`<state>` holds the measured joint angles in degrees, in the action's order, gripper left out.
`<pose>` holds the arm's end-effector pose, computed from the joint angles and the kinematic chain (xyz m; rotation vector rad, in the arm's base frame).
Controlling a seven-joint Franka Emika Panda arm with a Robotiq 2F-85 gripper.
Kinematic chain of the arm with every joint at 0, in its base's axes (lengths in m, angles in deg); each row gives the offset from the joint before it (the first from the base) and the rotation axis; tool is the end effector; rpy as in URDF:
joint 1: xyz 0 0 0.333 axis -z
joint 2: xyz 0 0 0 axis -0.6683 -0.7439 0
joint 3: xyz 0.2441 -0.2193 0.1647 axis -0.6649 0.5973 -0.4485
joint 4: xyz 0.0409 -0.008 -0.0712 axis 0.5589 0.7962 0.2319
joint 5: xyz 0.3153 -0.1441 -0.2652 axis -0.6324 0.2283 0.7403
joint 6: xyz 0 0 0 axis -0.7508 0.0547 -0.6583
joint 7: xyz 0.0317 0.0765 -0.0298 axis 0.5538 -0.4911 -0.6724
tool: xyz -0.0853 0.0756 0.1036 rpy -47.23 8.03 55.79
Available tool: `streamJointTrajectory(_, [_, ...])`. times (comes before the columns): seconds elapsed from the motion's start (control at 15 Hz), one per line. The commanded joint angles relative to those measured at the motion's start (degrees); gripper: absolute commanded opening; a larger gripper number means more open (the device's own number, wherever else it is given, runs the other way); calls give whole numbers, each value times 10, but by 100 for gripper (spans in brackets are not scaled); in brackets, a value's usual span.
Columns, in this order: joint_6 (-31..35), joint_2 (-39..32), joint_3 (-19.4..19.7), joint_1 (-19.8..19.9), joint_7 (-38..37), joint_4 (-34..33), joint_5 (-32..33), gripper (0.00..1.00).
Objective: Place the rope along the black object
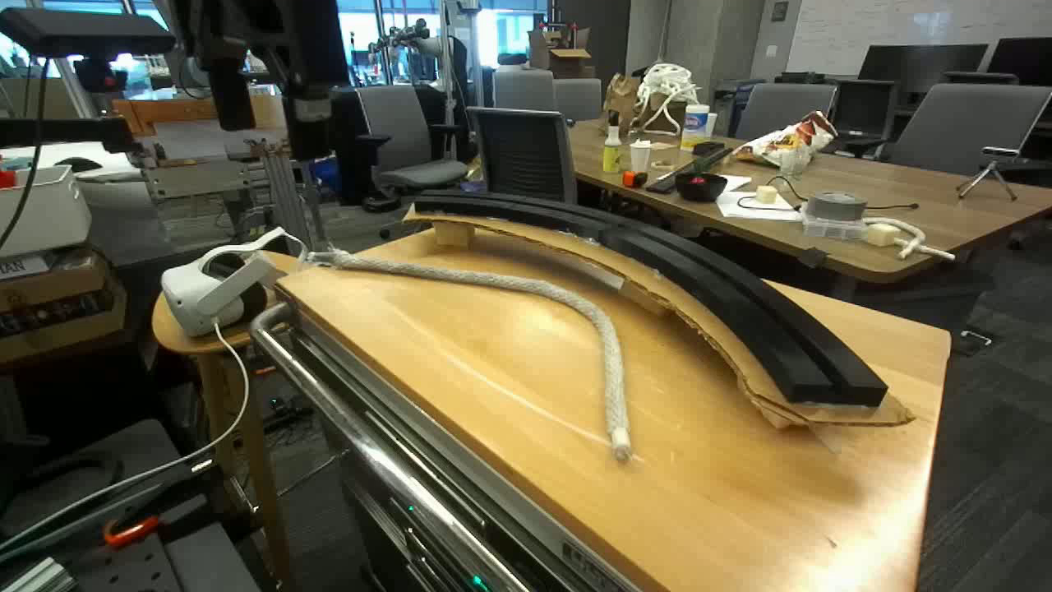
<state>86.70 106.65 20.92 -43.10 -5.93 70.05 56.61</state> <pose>0.3294 -0.0249 0.4788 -3.0392 -0.1852 0.0086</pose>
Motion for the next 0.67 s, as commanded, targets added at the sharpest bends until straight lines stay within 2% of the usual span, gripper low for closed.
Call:
streamJointTrajectory(0.0, [-1, 0, -3, 3, 2, -2, -2, 100])
streamJointTrajectory(0.53, [-2, 10, -9, 4, 2, -10, 8, 100])
streamJointTrajectory(0.6, [-15, 18, -10, -5, 34, -13, 26, 100])
